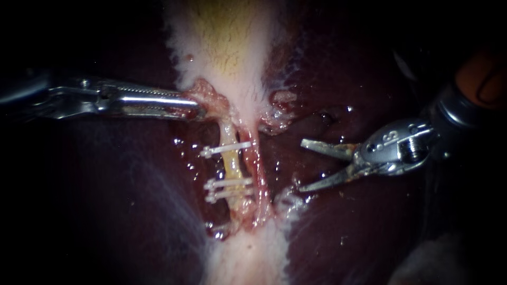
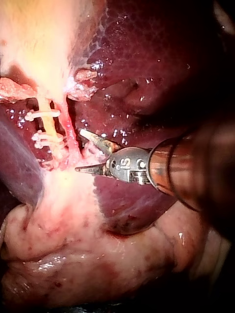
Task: Go to the cutting position left tube
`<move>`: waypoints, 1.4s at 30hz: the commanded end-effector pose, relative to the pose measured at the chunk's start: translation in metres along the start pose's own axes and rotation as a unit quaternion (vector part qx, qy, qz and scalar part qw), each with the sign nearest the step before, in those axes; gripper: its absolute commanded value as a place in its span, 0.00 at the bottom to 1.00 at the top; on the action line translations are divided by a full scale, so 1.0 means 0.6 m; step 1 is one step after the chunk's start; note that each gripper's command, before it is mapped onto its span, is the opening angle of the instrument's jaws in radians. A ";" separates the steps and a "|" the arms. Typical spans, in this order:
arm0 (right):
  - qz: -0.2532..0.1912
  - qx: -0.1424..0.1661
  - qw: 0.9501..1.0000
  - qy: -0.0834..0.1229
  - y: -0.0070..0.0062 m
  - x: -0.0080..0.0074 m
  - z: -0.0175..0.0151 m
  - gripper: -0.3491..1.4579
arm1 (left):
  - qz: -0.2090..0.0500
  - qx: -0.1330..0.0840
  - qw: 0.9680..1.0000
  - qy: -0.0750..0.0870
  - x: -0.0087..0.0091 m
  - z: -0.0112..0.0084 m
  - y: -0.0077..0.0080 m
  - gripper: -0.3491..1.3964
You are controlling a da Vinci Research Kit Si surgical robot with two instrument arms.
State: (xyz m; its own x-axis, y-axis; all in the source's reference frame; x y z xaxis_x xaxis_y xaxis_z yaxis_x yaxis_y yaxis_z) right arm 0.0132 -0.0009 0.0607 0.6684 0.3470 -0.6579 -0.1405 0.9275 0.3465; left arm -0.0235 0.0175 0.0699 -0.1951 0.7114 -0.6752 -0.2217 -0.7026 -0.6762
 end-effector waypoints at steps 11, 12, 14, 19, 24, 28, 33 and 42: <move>0.001 0.015 1.000 0.001 -0.0002 0.0008 0.0007 0.99 | -0.010 -0.007 1.000 0.001 0.0066 -0.0083 0.0059 0.00; 0.002 0.022 1.000 0.002 -0.0003 0.0010 0.0011 0.99 | -0.011 -0.007 1.000 0.001 0.0069 -0.0085 0.0063 0.00; 0.003 0.042 0.999 0.004 -0.0006 0.0019 0.0022 0.99 | -0.008 -0.007 1.000 0.003 0.0071 -0.0087 0.0070 0.00; -0.007 0.095 0.995 0.011 -0.0022 0.0042 0.0065 0.99 | -0.008 -0.006 1.000 0.003 0.0070 -0.0083 0.0072 0.00; -0.003 0.111 0.994 0.010 -0.0040 0.0047 0.0114 0.98 | -0.008 -0.006 1.000 0.003 0.0071 -0.0083 0.0073 0.00; -0.002 0.119 0.993 0.006 -0.0051 0.0042 0.0146 0.98 | -0.008 -0.006 1.000 0.003 0.0072 -0.0082 0.0076 0.00; 0.001 0.129 0.992 -0.006 -0.0054 0.0034 0.0181 0.97 | -0.008 -0.006 1.000 0.003 0.0072 -0.0082 0.0077 0.00; 0.003 0.130 0.991 -0.013 -0.0029 0.0011 0.0223 0.97 | -0.008 -0.006 1.000 0.003 0.0072 -0.0080 0.0079 0.00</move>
State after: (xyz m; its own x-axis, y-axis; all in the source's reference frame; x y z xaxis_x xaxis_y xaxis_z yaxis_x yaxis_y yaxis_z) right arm 0.0237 -0.0041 0.0689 0.6872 0.3461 -0.6388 0.0440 0.8578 0.5121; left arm -0.0208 0.0171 0.0623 -0.1865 0.7220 -0.6663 -0.2132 -0.6918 -0.6899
